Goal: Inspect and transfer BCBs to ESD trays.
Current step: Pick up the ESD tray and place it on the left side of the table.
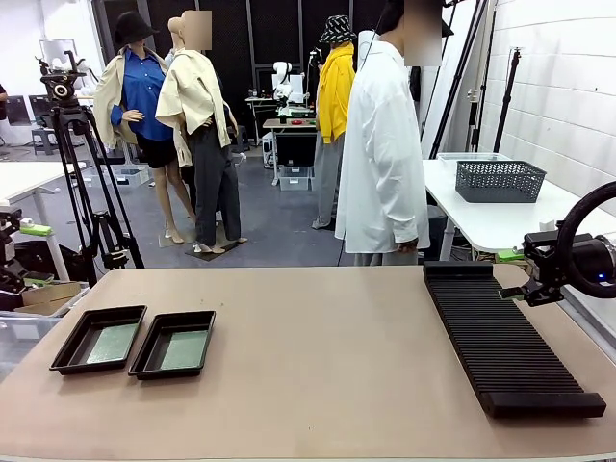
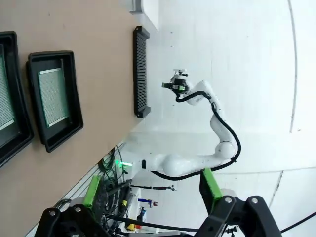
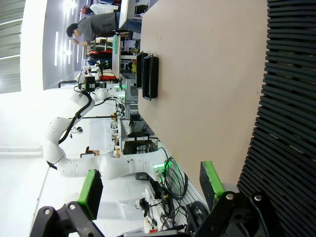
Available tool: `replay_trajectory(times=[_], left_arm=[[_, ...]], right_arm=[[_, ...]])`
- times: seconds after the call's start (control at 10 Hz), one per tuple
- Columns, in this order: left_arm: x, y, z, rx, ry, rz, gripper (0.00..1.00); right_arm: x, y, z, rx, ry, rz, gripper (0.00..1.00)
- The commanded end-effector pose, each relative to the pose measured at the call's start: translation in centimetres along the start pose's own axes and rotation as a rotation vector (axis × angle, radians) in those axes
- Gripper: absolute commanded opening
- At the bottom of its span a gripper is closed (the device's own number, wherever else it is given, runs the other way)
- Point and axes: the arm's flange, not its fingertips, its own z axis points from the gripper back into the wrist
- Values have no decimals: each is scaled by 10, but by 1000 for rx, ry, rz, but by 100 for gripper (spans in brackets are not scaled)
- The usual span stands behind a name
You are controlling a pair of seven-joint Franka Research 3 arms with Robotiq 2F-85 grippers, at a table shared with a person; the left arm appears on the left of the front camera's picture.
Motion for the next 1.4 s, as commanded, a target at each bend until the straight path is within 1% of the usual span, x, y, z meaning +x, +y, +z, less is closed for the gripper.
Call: replay_trajectory(times=[0.0,0.1,0.3,0.5,0.6,0.7,1.3], left_arm=[[10,16,12,-46,-23,11,100],[10,23,13,-46,-16,12,100],[10,32,9,3,13,13,100],[10,37,6,9,24,16,100],[11,34,3,53,22,22,100],[10,37,3,-13,10,47,100],[10,37,3,-13,10,47,100]], right_arm=[[-1,1,-1,-4,-2,-1,100],[-1,1,-1,-4,-2,-1,100],[-1,1,-1,-4,-2,-1,100],[-1,1,-1,-4,-2,-1,100],[-1,1,-1,-4,-2,-1,100],[-1,1,-1,-4,-2,-1,100],[-1,1,-1,-4,-2,-1,100]])
